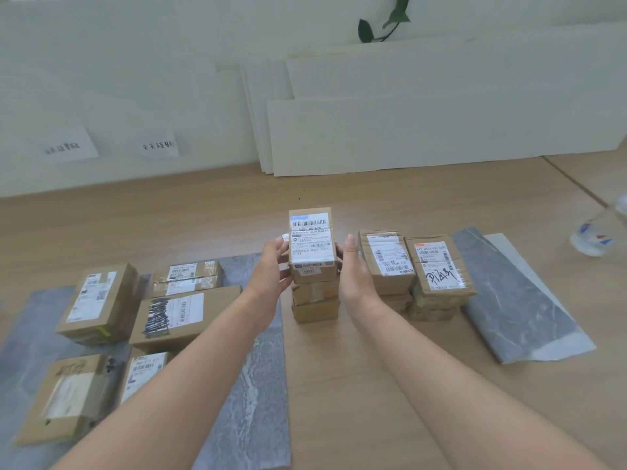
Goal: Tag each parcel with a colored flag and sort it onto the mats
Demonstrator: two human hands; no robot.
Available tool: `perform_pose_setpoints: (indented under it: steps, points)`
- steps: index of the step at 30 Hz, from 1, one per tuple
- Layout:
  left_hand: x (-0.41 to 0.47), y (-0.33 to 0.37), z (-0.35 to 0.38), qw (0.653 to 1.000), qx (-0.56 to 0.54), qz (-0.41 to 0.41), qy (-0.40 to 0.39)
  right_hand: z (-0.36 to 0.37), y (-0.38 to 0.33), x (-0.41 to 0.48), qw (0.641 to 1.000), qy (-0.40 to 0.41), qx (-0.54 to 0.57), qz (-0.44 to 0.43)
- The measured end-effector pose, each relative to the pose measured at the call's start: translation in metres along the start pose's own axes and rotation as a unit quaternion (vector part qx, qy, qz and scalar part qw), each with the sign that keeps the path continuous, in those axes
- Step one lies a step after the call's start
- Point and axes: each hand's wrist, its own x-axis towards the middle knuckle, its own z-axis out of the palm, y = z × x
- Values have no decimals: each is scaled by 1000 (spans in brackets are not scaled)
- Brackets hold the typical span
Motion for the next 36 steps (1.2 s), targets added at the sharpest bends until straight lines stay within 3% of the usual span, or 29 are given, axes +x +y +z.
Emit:
perform_pose_setpoints:
  steps: [13, 36]
  points:
    - [-76, 14, -57, 999, -14, 34, 9, 33, -20, -74, 999, 37, 25, -26]
    - [-212, -16, -281, 998, -45, 39, -26, 207, 18, -252, 995, 44, 27, -80]
